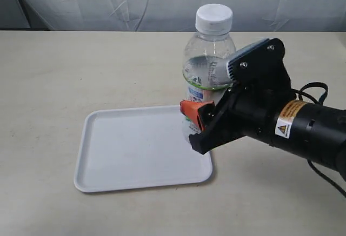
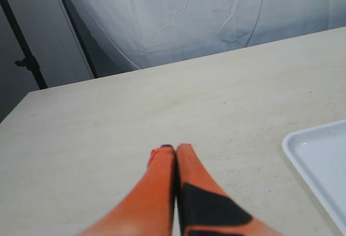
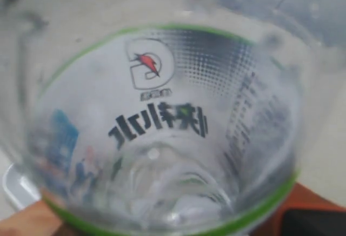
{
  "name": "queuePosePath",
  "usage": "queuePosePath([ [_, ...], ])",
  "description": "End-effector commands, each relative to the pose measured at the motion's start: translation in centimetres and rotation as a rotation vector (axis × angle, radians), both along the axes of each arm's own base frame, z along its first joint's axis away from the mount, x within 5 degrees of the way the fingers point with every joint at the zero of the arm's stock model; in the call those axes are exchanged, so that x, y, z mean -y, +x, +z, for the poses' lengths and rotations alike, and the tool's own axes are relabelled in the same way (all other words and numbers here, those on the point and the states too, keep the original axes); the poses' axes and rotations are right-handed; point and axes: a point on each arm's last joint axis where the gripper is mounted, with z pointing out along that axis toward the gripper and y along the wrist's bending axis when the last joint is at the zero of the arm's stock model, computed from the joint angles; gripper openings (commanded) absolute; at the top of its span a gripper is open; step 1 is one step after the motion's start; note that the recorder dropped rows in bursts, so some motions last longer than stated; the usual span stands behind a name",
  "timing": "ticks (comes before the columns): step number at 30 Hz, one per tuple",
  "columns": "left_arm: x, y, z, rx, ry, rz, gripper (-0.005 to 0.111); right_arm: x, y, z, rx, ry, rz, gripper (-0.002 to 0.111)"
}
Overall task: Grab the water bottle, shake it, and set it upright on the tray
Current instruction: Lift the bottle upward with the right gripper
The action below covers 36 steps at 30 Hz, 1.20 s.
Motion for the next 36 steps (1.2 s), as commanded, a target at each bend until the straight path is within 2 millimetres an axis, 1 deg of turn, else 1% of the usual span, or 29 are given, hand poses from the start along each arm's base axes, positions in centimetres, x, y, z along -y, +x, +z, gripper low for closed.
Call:
queuePosePath([
  [1,0.0,0.0,0.0,0.014,-0.007,-0.003,0.000,3.1,2.3,0.8,-0.085,0.136,-0.391,-0.001],
  [2,0.0,0.0,0.0,0.014,-0.007,-0.003,0.000,3.1,2.2,0.7,-0.123,0.141,-0.423,-0.001],
  [4,0.0,0.0,0.0,0.014,-0.007,-0.003,0.000,1.6,1.1,0.9,-0.110,0.044,-0.255,-0.001],
  [6,0.0,0.0,0.0,0.014,-0.007,-0.003,0.000,-0.3,-0.6,1.3,-0.025,-0.103,-0.001,-0.001],
  [7,0.0,0.0,0.0,0.014,-0.007,-0.003,0.000,-0.5,-0.8,1.6,0.004,-0.098,0.014,-0.001],
  [8,0.0,0.0,0.0,0.014,-0.007,-0.003,0.000,-0.1,-0.3,1.8,0.015,-0.043,-0.057,-0.001],
  [10,0.0,0.0,0.0,0.014,-0.007,-0.003,0.000,1.5,1.4,2.5,0.014,0.127,-0.322,-0.001],
  [11,0.0,0.0,0.0,0.014,-0.007,-0.003,0.000,2.1,1.8,2.6,-0.031,0.195,-0.431,-0.001],
  [12,0.0,0.0,0.0,0.014,-0.007,-0.003,0.000,1.7,1.7,2.8,-0.055,0.200,-0.414,-0.001],
  [14,0.0,0.0,0.0,0.014,-0.007,-0.003,0.000,-0.3,0.5,3.3,-0.026,0.084,-0.170,-0.001],
  [15,0.0,0.0,0.0,0.014,-0.007,-0.003,0.000,-1.4,-0.4,3.5,0.035,-0.015,-0.012,-0.001],
  [16,0.0,0.0,0.0,0.014,-0.007,-0.003,0.000,-1.9,-0.9,3.7,0.088,-0.065,0.066,-0.001],
  [17,0.0,0.0,0.0,0.014,-0.007,-0.003,0.000,-1.8,-0.7,3.8,0.088,-0.035,0.031,-0.001],
  [19,0.0,0.0,0.0,0.014,-0.007,-0.003,0.000,-0.3,1.0,4.5,0.041,0.137,-0.219,-0.001],
  [20,0.0,0.0,0.0,0.014,-0.007,-0.003,0.000,0.1,1.5,5.2,0.037,0.196,-0.293,-0.001],
  [21,0.0,0.0,0.0,0.014,-0.007,-0.003,0.000,0.2,1.4,6.0,0.052,0.208,-0.290,-0.001],
  [22,0.0,0.0,0.0,0.014,-0.007,-0.003,0.000,-0.1,1.1,6.9,0.069,0.196,-0.238,-0.001],
  [24,0.0,0.0,0.0,0.014,-0.007,-0.003,0.000,-0.6,0.4,8.0,0.056,0.198,-0.157,-0.001],
  [25,0.0,0.0,0.0,0.014,-0.007,-0.003,0.000,-0.8,0.0,7.9,0.033,0.185,-0.124,-0.001],
  [26,0.0,0.0,0.0,0.014,-0.007,-0.003,0.000,-1.0,-0.2,7.3,0.001,0.162,-0.100,-0.001],
  [27,0.0,0.0,0.0,0.014,-0.007,-0.003,0.000,-1.3,-0.3,5.9,-0.049,0.112,-0.076,-0.001],
  [29,0.0,0.0,0.0,0.014,-0.007,-0.003,0.000,-1.3,-0.4,2.2,-0.154,0.014,-0.088,-0.001],
  [30,0.0,0.0,0.0,0.014,-0.007,-0.003,0.000,-1.3,-0.4,0.9,-0.190,-0.015,-0.102,-0.001],
  [31,0.0,0.0,0.0,0.014,-0.007,-0.003,0.000,-1.3,-0.4,0.6,-0.202,-0.020,-0.109,-0.001],
  [32,0.0,0.0,0.0,0.014,-0.007,-0.003,0.000,-1.3,-0.3,0.9,-0.192,-0.011,-0.114,-0.001],
  [33,0.0,0.0,0.0,0.014,-0.007,-0.003,0.000,-1.4,-0.3,1.9,-0.157,0.022,-0.113,-0.001],
  [36,0.0,0.0,0.0,0.014,-0.007,-0.003,0.000,-1.2,-0.5,6.5,-0.029,0.154,-0.100,-0.001],
])
